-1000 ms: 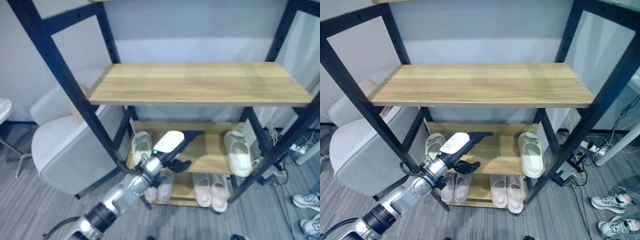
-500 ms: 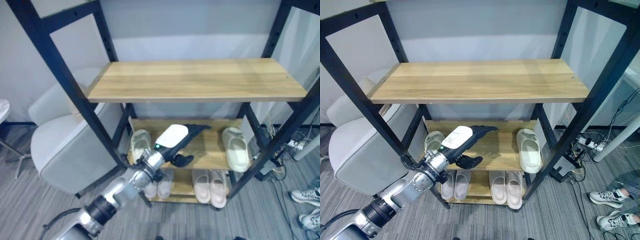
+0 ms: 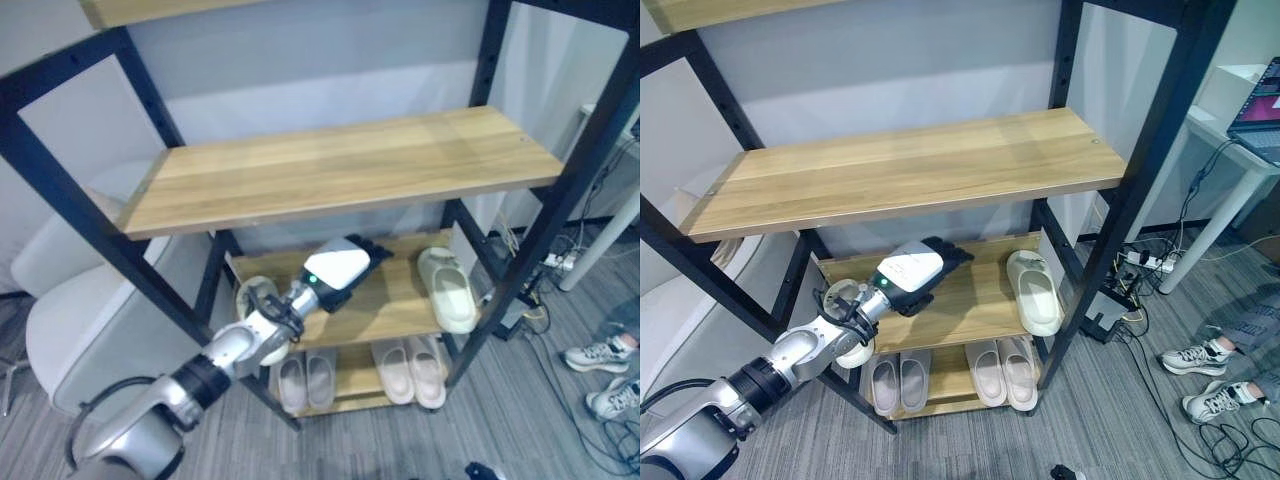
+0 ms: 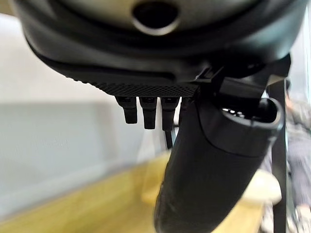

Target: Arrange the slippers neatly on the shoe rack.

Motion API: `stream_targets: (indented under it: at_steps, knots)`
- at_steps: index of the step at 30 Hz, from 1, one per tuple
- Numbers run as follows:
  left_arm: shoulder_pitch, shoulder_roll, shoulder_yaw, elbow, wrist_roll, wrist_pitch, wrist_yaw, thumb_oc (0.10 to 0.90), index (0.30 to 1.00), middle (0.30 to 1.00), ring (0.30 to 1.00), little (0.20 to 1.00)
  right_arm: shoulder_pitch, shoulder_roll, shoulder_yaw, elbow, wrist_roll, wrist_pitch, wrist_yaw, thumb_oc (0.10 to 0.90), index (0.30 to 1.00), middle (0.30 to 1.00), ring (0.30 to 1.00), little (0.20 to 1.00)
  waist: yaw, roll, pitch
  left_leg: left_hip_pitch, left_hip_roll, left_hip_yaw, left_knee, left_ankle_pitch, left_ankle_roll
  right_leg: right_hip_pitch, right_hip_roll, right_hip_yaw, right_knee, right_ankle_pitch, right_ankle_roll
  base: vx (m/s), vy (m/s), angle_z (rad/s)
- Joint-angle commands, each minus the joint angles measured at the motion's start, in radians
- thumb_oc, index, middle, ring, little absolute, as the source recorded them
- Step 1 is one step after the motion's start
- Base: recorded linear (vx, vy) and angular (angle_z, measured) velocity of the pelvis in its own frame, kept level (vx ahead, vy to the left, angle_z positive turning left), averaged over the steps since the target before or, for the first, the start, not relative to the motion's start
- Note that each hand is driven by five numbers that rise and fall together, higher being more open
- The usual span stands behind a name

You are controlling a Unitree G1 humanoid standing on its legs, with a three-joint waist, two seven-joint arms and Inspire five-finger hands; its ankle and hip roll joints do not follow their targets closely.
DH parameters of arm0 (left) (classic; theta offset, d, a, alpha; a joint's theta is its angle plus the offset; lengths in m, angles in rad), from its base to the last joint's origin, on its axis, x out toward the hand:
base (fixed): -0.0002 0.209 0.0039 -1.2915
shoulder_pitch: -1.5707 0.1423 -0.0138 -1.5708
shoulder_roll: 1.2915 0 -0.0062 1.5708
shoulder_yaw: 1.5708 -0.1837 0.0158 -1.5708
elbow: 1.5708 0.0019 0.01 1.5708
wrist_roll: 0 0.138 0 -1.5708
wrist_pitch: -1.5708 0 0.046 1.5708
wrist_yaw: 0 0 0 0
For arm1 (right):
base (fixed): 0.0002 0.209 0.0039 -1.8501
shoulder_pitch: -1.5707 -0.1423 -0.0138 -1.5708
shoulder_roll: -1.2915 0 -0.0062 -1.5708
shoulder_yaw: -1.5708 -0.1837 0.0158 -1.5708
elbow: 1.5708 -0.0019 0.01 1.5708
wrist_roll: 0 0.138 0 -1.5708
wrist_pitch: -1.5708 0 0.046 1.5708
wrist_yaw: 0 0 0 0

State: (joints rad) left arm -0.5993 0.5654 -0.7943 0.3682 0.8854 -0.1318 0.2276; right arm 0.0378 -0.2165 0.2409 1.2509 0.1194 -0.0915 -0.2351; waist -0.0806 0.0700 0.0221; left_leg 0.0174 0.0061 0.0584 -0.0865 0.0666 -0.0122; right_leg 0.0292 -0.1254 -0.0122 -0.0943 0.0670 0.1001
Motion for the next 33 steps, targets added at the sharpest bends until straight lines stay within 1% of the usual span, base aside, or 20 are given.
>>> stream_targets:
  at_steps: [1, 8, 13, 16, 17, 18, 19, 23, 33]
  knots:
    - [-0.207, -0.013, 0.085, 0.054, 0.016, 0.042, 0.058, 0.800, 0.900, 0.900, 0.900, 0.900, 0.020, 0.025, 0.045, -0.001, -0.053, 0.000, 0.020, 0.800, 0.900, 0.900, 0.900, 0.900, 0.016, 0.019, -0.004, -0.027, -0.036, -0.050, -0.001, -0.078, 0.000, 0.032, 0.044, -0.027, 0.007, -0.095, 0.034, 0.02, 0.013, -0.10]
    - [-0.184, -0.008, 0.105, 0.098, 0.041, 0.069, 0.058, 0.800, 0.900, 0.900, 0.900, 0.900, 0.024, 0.027, 0.052, -0.006, -0.063, 0.004, 0.032, 0.800, 0.900, 0.900, 0.900, 0.900, 0.020, 0.020, -0.007, -0.013, -0.037, -0.048, -0.001, -0.085, 0.002, 0.044, 0.043, -0.029, 0.007, -0.102, 0.031, 0.04, 0.013, -0.01]
    - [-0.184, 0.028, 0.143, 0.133, 0.055, 0.115, 0.075, 0.800, 0.900, 0.900, 0.900, 0.900, 0.021, 0.022, 0.058, -0.015, -0.073, 0.008, 0.032, 0.800, 0.900, 0.900, 0.900, 0.900, 0.026, 0.020, -0.006, -0.012, -0.036, -0.048, -0.001, -0.084, 0.001, 0.045, 0.044, -0.036, 0.007, -0.102, 0.030, 0.00, 0.000, 0.00]
    - [-0.176, 0.037, 0.150, 0.152, 0.063, 0.122, 0.082, 0.800, 0.900, 0.900, 0.900, 0.900, 0.021, 0.020, 0.061, -0.016, -0.075, 0.008, 0.033, 0.800, 0.900, 0.900, 0.900, 0.900, 0.028, 0.020, -0.006, -0.011, -0.036, -0.049, -0.001, -0.084, 0.001, 0.047, 0.045, -0.039, 0.007, -0.102, 0.029, 0.01, -0.006, 0.00]
    - [-0.163, 0.054, 0.165, 0.145, 0.070, 0.115, 0.112, 0.800, 0.900, 0.900, 0.900, 0.900, 0.022, 0.024, 0.063, -0.017, -0.076, 0.003, 0.032, 0.800, 0.900, 0.900, 0.900, 0.900, 0.031, 0.020, -0.006, -0.011, -0.035, -0.051, -0.001, -0.083, 0.000, 0.048, 0.046, -0.041, 0.007, -0.103, 0.029, 0.00, 0.000, 0.00]
    - [-0.162, 0.055, 0.166, 0.145, 0.070, 0.115, 0.112, 0.800, 0.900, 0.900, 0.900, 0.900, 0.022, 0.023, 0.064, -0.017, -0.076, 0.003, 0.032, 0.800, 0.900, 0.900, 0.900, 0.900, 0.030, 0.020, -0.006, -0.011, -0.035, -0.051, -0.001, -0.083, 0.000, 0.048, 0.046, -0.041, 0.007, -0.103, 0.029, 0.00, 0.000, 0.00]
    - [-0.159, 0.075, 0.175, 0.174, 0.075, 0.132, 0.148, 0.800, 0.900, 0.900, 0.900, 0.900, 0.020, 0.023, 0.068, -0.013, -0.075, -0.002, 0.031, 0.800, 0.900, 0.900, 0.900, 0.900, 0.031, 0.020, -0.005, -0.011, -0.034, -0.052, -0.001, -0.083, -0.001, 0.048, 0.047, -0.041, 0.007, -0.103, 0.029, 0.00, 0.000, 0.00]
    - [-0.143, 0.095, 0.200, 0.212, 0.069, 0.158, 0.153, 0.800, 0.900, 0.900, 0.900, 0.900, 0.012, 0.023, 0.070, -0.011, -0.076, -0.006, 0.026, 0.800, 0.900, 0.900, 0.900, 0.900, 0.035, 0.020, -0.002, -0.016, -0.032, -0.050, -0.001, -0.080, -0.003, 0.041, 0.049, -0.043, 0.007, -0.100, 0.030, 0.00, 0.000, 0.00]
    - [-0.102, 0.133, 0.229, 0.209, 0.087, 0.164, 0.144, 0.800, 0.900, 0.900, 0.900, 0.900, 0.019, 0.032, 0.075, -0.002, -0.083, -0.008, 0.034, 0.800, 0.900, 0.900, 0.900, 0.900, 0.040, 0.012, -0.005, -0.015, -0.027, -0.050, -0.001, -0.079, -0.008, 0.041, 0.057, -0.043, 0.007, -0.101, 0.026, 0.00, 0.000, 0.00]
